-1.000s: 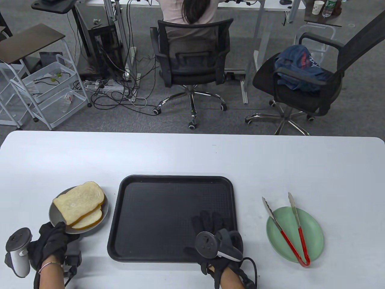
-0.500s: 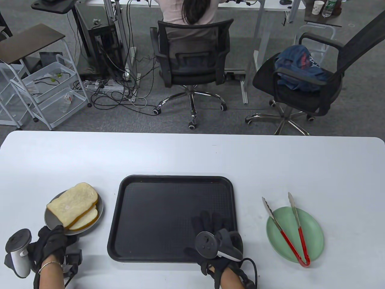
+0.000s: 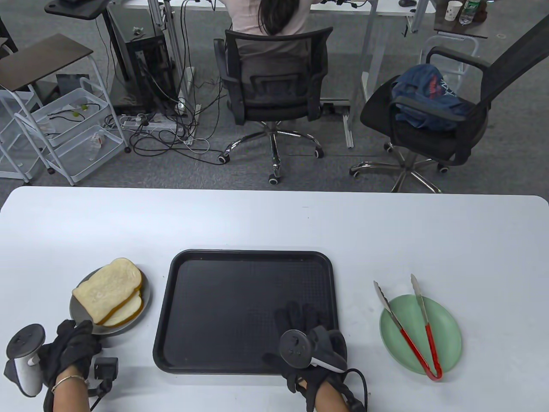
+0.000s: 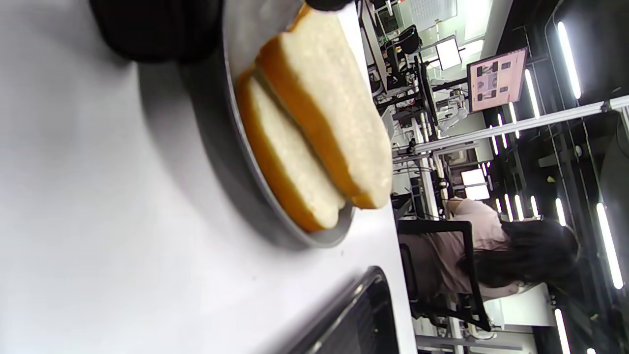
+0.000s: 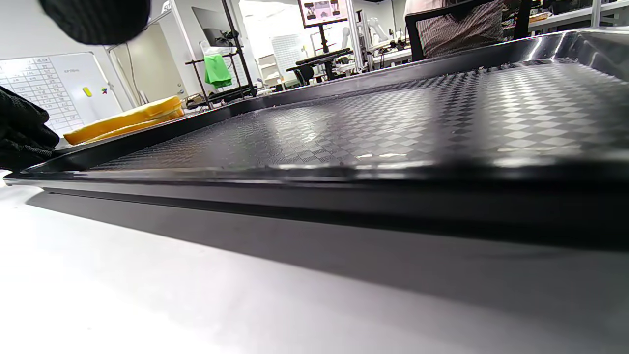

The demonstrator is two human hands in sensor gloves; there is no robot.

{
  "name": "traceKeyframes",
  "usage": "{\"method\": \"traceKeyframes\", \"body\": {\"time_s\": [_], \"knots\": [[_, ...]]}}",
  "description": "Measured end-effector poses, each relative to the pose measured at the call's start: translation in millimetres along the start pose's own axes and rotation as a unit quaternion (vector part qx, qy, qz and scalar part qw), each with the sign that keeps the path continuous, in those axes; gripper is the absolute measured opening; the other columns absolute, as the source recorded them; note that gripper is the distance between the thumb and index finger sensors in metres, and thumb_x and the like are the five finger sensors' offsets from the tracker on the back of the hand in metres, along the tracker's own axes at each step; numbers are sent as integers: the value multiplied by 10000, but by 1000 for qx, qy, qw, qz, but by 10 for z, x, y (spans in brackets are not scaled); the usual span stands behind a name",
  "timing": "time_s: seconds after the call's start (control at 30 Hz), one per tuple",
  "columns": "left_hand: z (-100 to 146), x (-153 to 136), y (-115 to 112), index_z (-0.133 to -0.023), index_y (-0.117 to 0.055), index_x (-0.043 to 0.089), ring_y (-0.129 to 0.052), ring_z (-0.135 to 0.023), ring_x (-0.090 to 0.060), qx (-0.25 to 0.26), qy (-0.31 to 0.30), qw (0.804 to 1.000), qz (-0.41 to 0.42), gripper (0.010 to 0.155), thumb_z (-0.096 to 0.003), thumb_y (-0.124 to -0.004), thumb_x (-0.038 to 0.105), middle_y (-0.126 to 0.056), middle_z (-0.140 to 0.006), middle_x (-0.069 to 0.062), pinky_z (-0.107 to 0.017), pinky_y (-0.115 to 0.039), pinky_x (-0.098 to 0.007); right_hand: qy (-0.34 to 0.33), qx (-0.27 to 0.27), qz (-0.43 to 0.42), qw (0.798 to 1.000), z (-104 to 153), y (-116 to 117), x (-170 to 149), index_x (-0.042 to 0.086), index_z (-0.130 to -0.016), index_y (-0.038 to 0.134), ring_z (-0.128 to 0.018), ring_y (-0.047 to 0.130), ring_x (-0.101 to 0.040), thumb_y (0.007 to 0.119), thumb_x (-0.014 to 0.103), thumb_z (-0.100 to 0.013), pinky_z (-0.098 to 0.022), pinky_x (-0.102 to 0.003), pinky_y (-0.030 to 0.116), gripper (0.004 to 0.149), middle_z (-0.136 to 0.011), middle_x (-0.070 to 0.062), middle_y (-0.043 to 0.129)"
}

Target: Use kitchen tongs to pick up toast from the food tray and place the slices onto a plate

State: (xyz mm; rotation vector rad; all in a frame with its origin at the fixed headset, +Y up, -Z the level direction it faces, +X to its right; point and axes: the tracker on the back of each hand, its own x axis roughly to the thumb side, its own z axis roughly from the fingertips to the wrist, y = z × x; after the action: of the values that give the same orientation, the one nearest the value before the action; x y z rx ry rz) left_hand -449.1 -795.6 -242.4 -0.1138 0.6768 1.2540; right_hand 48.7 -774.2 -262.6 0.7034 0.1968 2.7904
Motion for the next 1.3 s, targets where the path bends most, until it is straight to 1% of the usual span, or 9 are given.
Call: {"method": "traceKeyframes", "body": {"time_s": [0.1, 0.27, 0.4, 0.47, 0.57, 0.67, 0.93, 1.03, 1.3], "knots": [[19, 19, 13, -1116, -77, -90, -576, -959, -557, 11, -6, 1000, -11, 827, -655, -588, 369, -192, -1092, -417, -694, -659, -583, -1, 1, -1, 1000, 1, -1, 0, 40, -1027, 187, -855, 174, -704, 693, 614, -428, -520, -810, 373, 971, -1059, -342, 136], [62, 81, 19, -1121, -71, -82, -464, -984, -622, 43, -29, 997, -51, 866, -653, -586, 434, -174, -1102, -412, -701, -614, -622, -2, -1, -4, 1000, 2, -5, -4, 39, -1026, 184, -855, 173, -704, 691, 615, -429, -520, -809, 373, 973, -1059, -341, 134], [145, 205, -5, -1128, -60, -60, -400, -1005, -629, 55, -80, 992, -85, 898, -648, -575, 498, -150, -1117, -392, -720, -574, -639, -2, -3, -6, 1000, 5, -8, -10, 38, -1026, 182, -855, 172, -704, 692, 615, -428, -520, -810, 373, 975, -1059, -341, 133], [208, 279, -22, -1135, -59, -50, -372, -1013, -632, 71, -111, 985, -115, 929, -638, -568, 548, -146, -1127, -383, -723, -550, -656, -2, -5, -7, 1000, 5, -9, -13, 39, -1025, 180, -856, 172, -704, 691, 616, -428, -520, -810, 371, 975, -1059, -341, 132], [311, 385, -84, -1148, -74, -40, -346, -1020, -641, 109, -159, 964, -183, 972, -616, -548, 622, -153, -1141, -374, -720, -529, -678, -2, -6, -8, 1000, 6, -8, -16, 38, -1025, 177, -857, 170, -703, 691, 615, -429, -521, -811, 370, 976, -1060, -340, 128], [379, 451, -160, -1160, -82, -25, -302, -1030, -646, 115, -192, 949, -221, 1001, -598, -533, 671, -138, -1155, -364, -724, -494, -701, -3, -6, -9, 1000, 6, -9, -15, 39, -1025, 175, -857, 167, -702, 691, 616, -428, -521, -812, 368, 978, -1060, -339, 127], [590, 618, -371, -1186, -25, 65, -160, -1088, -597, 89, -297, 905, -292, 1024, -578, -466, 760, -47, -1204, -289, -787, -398, -700, -5, -9, -12, 1000, 6, -11, -13, 40, -1024, 166, -860, 164, -700, 690, 618, -428, -522, -813, 365, 981, -1060, -337, 121], [697, 674, -490, -1191, -17, 89, -136, -1099, -581, 81, -345, 882, -310, 1025, -570, -459, 774, -33, -1214, -269, -799, -367, -696, -7, -8, -13, 1000, 5, -8, -9, 40, -1023, 165, -861, 161, -699, 690, 618, -428, -523, -813, 363, 982, -1061, -336, 118], [904, 740, -855, -1200, 7, 135, -120, -1132, -552, 30, -420, 826, -374, 1039, -552, -454, 803, -10, -1236, -239, -828, -345, -684, -14, -3, -14, 1000, 2, 5, 12, 40, -1024, 159, -862, 154, -697, 688, 623, -427, -523, -815, 358, 987, -1061, -335, 112]]}}
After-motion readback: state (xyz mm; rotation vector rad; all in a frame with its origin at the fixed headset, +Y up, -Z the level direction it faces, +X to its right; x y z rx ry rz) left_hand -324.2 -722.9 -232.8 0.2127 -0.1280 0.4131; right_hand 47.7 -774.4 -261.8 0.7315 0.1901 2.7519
